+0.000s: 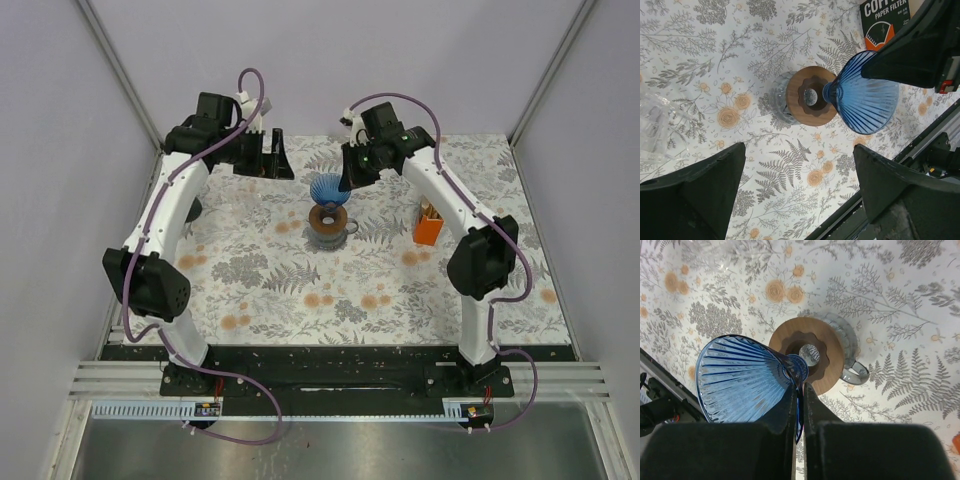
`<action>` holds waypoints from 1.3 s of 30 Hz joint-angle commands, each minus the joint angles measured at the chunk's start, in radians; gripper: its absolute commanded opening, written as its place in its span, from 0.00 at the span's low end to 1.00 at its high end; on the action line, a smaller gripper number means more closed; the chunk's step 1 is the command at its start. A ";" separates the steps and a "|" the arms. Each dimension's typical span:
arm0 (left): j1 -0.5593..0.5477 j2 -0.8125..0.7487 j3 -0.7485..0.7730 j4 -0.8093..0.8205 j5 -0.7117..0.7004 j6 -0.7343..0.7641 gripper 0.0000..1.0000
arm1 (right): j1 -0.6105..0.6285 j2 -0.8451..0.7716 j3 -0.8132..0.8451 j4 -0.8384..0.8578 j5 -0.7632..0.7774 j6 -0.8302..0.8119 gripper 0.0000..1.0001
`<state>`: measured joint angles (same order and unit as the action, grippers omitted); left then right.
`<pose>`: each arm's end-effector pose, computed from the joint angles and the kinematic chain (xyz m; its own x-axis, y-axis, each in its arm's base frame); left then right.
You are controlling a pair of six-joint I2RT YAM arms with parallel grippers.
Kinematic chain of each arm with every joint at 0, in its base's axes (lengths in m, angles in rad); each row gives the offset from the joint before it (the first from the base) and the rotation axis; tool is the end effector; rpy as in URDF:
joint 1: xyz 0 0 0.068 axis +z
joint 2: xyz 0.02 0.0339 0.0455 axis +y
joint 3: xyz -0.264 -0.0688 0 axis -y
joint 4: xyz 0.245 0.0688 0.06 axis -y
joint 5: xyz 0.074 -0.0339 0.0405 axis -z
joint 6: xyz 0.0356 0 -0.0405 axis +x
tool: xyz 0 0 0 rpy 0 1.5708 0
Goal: Place the coffee filter in the dripper
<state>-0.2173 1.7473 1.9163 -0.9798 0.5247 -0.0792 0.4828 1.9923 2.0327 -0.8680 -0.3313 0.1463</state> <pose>0.3574 -0.0972 0.3978 -0.7470 0.0948 -0.6580 0.4660 0.7807 -0.4165 0.3872 0.2160 0.3450 -0.7376 -0.2310 -0.6345 -0.5321 0.7773 0.3356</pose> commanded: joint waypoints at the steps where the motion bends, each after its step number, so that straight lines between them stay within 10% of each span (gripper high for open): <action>1: -0.017 -0.026 -0.078 0.101 0.001 -0.062 0.91 | 0.014 0.057 0.067 -0.074 -0.077 -0.004 0.00; 39: -0.189 0.141 -0.230 0.250 -0.075 -0.080 0.20 | 0.005 0.161 -0.046 0.029 -0.054 -0.056 0.00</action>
<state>-0.3851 1.8568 1.7065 -0.7670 0.4282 -0.1616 0.4789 2.1536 2.0399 -0.8795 -0.4007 0.1116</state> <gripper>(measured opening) 0.198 0.048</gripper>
